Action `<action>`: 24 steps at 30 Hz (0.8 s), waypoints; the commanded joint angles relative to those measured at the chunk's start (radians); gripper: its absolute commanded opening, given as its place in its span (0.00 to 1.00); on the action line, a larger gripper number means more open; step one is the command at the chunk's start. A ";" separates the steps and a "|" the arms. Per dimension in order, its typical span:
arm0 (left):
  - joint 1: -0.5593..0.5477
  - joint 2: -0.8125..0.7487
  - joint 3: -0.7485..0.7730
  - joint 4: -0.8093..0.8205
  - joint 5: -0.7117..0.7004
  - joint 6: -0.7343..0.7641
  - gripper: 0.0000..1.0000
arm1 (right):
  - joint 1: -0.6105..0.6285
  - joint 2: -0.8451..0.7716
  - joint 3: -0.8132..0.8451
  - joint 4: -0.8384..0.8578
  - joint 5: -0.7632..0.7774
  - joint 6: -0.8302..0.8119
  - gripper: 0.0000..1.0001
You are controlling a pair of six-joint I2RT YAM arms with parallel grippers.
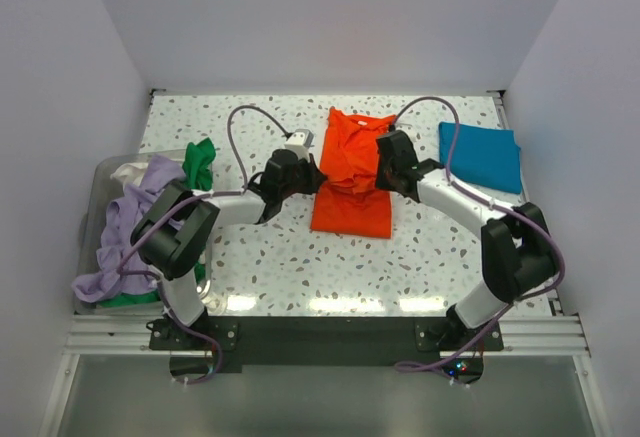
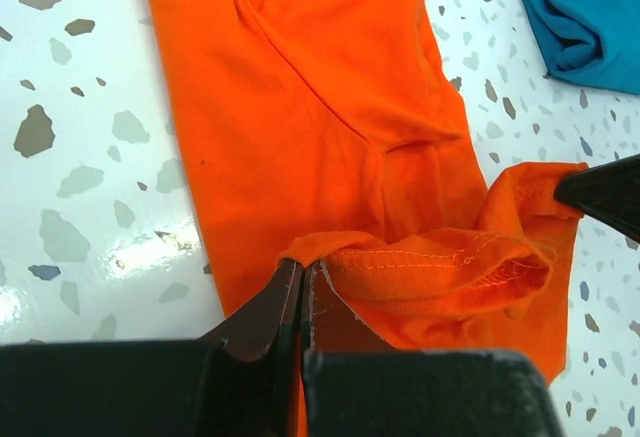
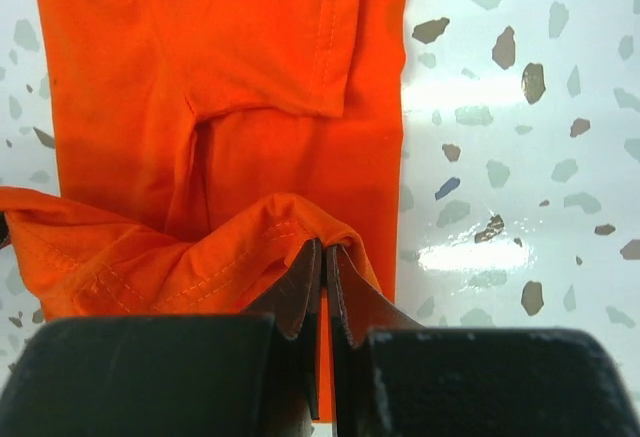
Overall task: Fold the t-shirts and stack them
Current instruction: Fold the tshirt
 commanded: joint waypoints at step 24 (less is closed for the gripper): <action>0.078 -0.014 0.073 -0.047 -0.085 0.063 0.67 | -0.072 0.164 0.217 -0.024 0.023 -0.052 0.63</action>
